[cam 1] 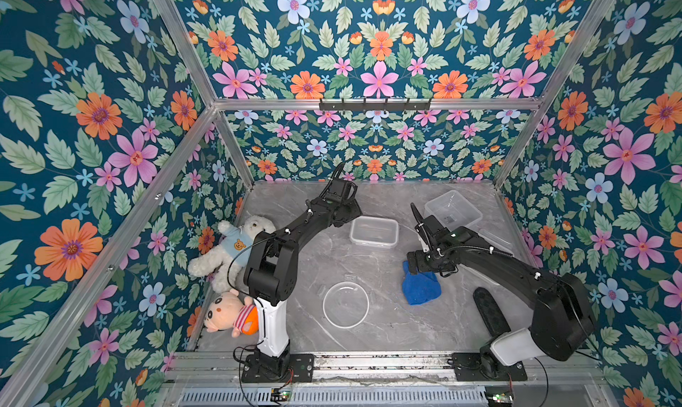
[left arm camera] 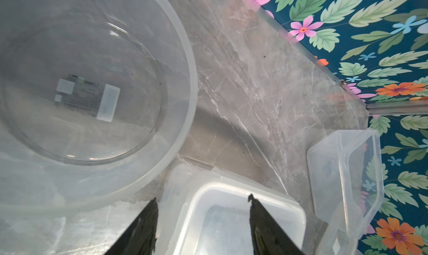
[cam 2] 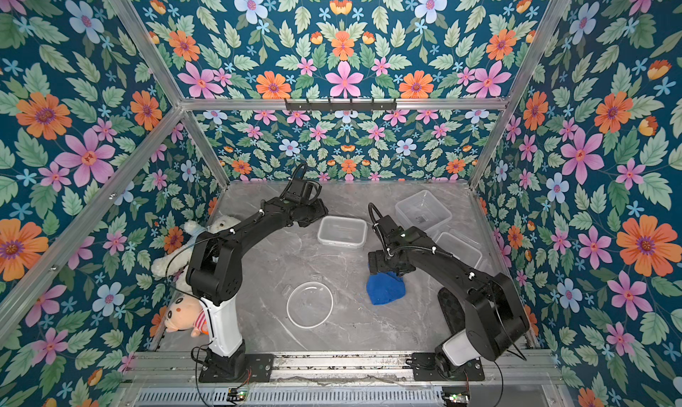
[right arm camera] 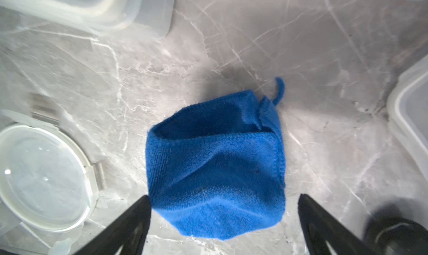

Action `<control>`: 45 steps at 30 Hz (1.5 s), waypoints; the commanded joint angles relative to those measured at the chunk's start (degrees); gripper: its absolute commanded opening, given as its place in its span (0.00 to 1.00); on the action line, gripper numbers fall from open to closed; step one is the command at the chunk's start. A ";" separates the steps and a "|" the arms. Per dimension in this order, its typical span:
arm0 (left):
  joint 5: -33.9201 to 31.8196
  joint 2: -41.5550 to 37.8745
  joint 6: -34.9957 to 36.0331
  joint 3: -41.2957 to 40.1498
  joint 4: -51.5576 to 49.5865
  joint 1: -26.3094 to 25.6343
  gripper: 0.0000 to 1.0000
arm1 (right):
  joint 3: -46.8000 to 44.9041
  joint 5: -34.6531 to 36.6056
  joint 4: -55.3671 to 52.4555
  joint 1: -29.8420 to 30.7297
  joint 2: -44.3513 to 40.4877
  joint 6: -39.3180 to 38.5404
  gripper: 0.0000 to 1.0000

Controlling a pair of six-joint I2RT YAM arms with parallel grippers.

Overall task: Wipe the insides of the lunch boxes
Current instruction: Move the lunch box to the center of the board.

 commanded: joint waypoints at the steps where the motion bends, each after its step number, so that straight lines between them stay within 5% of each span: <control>1: -0.78 -3.23 0.98 -1.51 -1.91 -0.17 0.65 | -0.88 2.74 0.75 -0.02 3.51 -1.18 0.98; 6: 0.08 -9.20 0.81 -5.81 -0.39 -2.26 0.64 | -2.32 7.81 3.22 -0.04 9.36 0.78 0.96; 15: 2.27 -6.48 -0.45 -6.91 1.63 -4.82 0.63 | -2.73 25.85 -8.45 -2.28 2.72 4.72 0.96; 17: 2.42 -5.60 -0.56 -6.42 2.03 -5.05 0.63 | -2.51 21.98 -5.88 -4.21 0.52 3.52 0.96; 21: 2.78 -3.32 -0.44 -4.79 2.31 -5.45 0.63 | -2.85 -1.73 10.63 -4.77 -4.41 -1.62 0.92; 26: 3.25 -0.18 -0.09 -2.17 1.92 -5.49 0.62 | 0.81 -19.98 24.79 -4.77 -0.53 -0.20 0.86; 35: 3.32 5.04 0.78 2.76 -0.04 -5.53 0.61 | 0.24 -35.34 46.80 -11.16 12.57 10.55 0.79; 45: 3.80 8.75 0.36 3.94 -1.23 -5.53 0.61 | 2.29 -39.97 54.29 -14.18 22.51 15.64 0.76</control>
